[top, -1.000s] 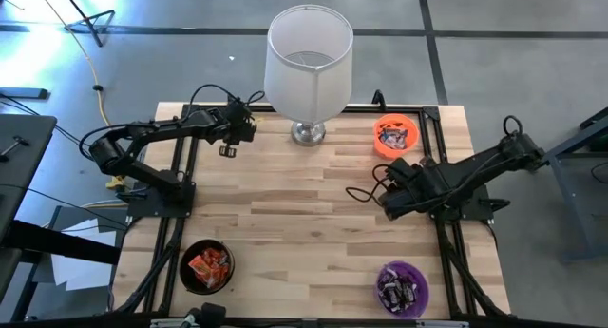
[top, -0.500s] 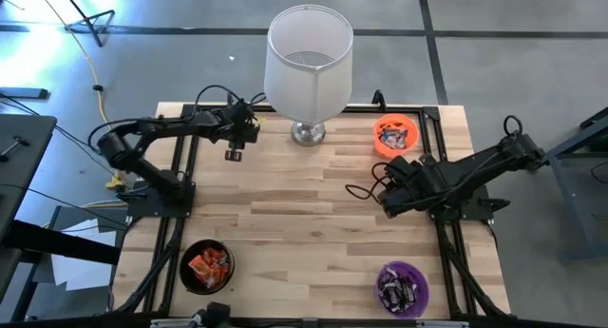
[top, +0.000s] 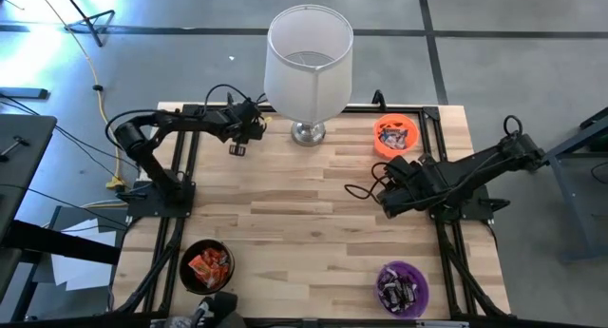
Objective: Sort candy
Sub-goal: Put the white chocolate bar into the orange bucket
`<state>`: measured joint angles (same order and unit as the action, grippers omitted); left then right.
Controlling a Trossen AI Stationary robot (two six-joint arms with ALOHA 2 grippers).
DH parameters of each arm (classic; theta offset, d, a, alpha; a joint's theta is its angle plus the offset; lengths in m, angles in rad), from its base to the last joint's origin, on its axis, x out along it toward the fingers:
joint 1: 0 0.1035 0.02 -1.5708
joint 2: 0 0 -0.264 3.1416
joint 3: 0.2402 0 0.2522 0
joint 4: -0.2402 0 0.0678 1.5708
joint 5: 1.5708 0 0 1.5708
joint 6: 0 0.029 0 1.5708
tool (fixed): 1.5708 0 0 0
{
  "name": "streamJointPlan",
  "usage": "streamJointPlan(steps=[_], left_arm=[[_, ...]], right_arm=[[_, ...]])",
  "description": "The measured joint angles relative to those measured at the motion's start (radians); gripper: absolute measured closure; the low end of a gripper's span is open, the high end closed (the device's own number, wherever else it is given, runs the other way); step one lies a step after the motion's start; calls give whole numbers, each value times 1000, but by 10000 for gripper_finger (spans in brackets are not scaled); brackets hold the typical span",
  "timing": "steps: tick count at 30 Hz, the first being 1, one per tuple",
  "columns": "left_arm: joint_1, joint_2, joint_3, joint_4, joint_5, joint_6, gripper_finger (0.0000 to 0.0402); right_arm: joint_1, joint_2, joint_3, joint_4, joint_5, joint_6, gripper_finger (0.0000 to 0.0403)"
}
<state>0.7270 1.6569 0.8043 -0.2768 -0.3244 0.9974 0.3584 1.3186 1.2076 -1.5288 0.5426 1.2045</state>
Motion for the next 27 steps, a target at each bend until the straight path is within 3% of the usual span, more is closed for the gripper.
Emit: streamJointPlan(steps=[18,27], left_arm=[[119,0,0,55,38,53,271],[91,0,0,10,55,54,271]], right_arm=[[0,0,0,11,4,0,210],[0,0,0,15,4,3,210]])
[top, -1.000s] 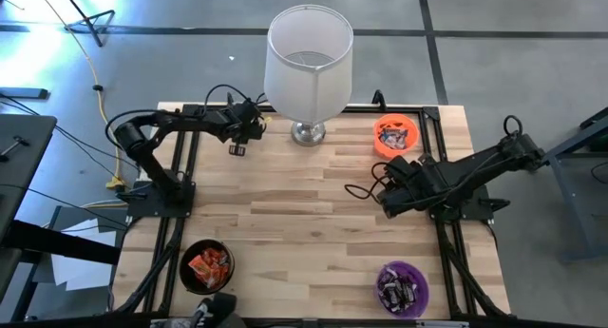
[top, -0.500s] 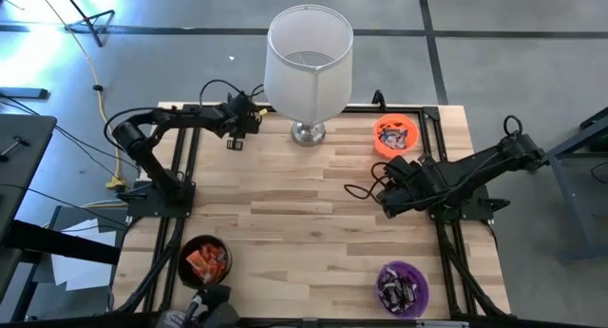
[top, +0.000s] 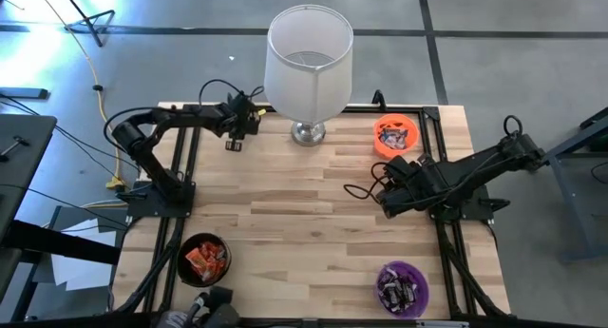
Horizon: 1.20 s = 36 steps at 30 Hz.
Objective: Sort candy
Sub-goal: Put the white chocolate bar into the orange bucket
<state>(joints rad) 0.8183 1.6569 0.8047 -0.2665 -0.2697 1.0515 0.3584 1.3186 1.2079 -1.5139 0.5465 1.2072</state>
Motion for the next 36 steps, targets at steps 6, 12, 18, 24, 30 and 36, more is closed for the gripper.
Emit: streamJointPlan(steps=[6,12,18,24,30,36], left_arm=[[-21,15,0,-3,43,0,271],[-23,75,4,81,-47,2,271],[-13,98,2,163,-85,23,271],[19,99,2,174,-58,14,271],[22,103,2,174,-62,15,271],[23,151,2,226,-147,27,271]], right_arm=[[0,0,0,0,0,-1,210],[0,0,0,0,3,-3,210],[0,0,0,0,3,-3,210],[0,0,0,8,12,-3,210],[0,0,0,29,13,-3,210],[0,0,0,38,13,-3,210]])
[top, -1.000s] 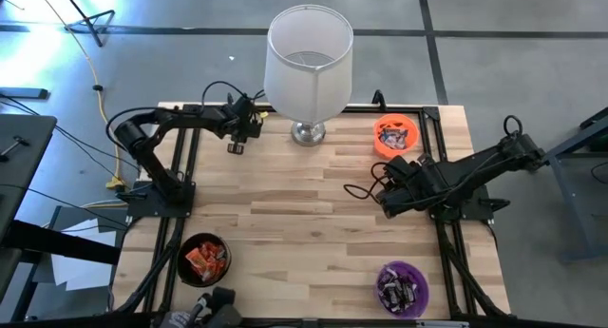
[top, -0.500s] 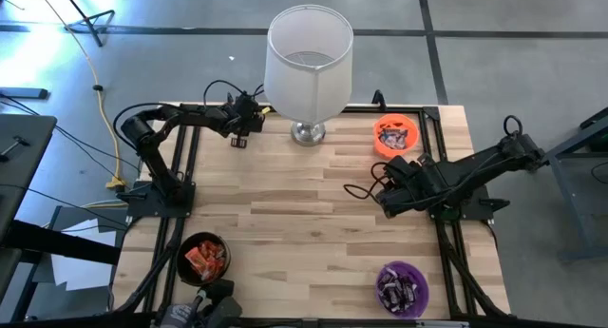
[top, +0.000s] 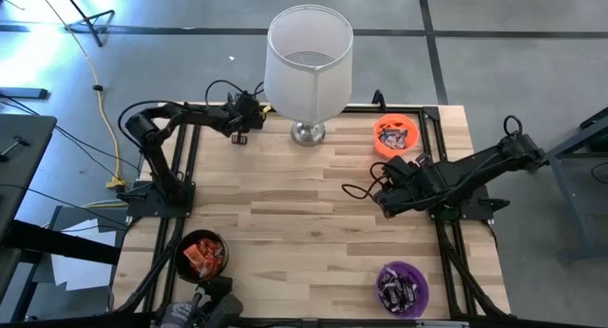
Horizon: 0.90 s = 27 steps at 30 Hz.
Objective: Sort candy
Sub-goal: Put the white chocolate bar into the orange bucket
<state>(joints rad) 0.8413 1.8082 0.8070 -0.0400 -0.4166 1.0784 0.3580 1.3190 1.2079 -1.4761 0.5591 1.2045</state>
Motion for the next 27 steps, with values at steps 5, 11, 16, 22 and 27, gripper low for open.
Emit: streamJointPlan(steps=[5,11,16,22,27], left_arm=[[2,11,0,15,-21,4,273],[3,12,1,8,-23,4,354],[4,12,7,2,-28,-5,391],[-8,10,7,2,-72,-12,399],[-41,-12,4,-59,-139,-46,401]], right_arm=[[0,0,0,0,0,0,210],[0,0,0,0,8,0,210],[0,0,0,0,8,0,210],[0,0,0,0,7,0,210],[0,0,0,0,7,0,210]])
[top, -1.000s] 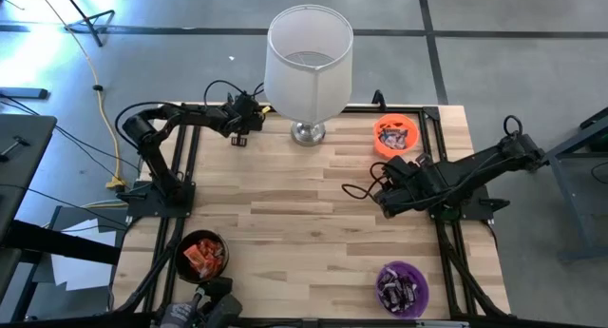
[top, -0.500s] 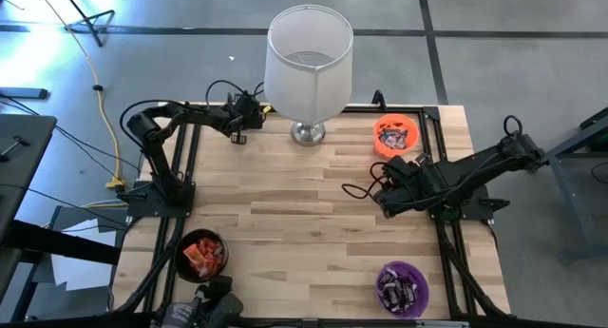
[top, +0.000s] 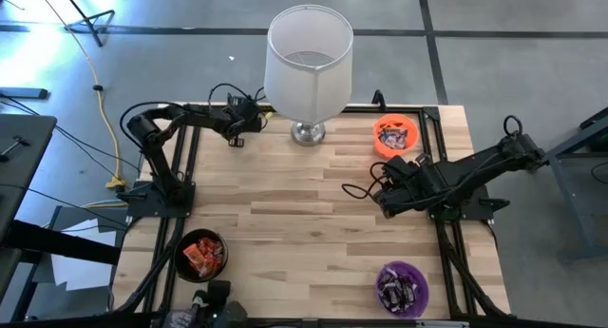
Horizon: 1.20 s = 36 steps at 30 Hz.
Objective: Sort candy
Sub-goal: Put the white chocolate bar into the orange bucket
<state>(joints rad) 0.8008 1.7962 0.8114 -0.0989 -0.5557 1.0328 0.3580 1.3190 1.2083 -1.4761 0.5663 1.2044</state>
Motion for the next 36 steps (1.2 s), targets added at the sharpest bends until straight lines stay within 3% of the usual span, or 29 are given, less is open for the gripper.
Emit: streamJointPlan(steps=[11,19,27,36], left_arm=[[-112,-124,-1,-166,-4,-234,401],[-283,-263,-1,-244,28,-510,401],[-527,-419,87,-271,97,-792,401],[-785,-500,238,-270,98,-891,401]], right_arm=[[0,0,0,0,9,-27,210],[0,0,0,16,74,-27,210],[0,0,0,187,169,-97,210],[1,47,0,473,280,-320,210]])
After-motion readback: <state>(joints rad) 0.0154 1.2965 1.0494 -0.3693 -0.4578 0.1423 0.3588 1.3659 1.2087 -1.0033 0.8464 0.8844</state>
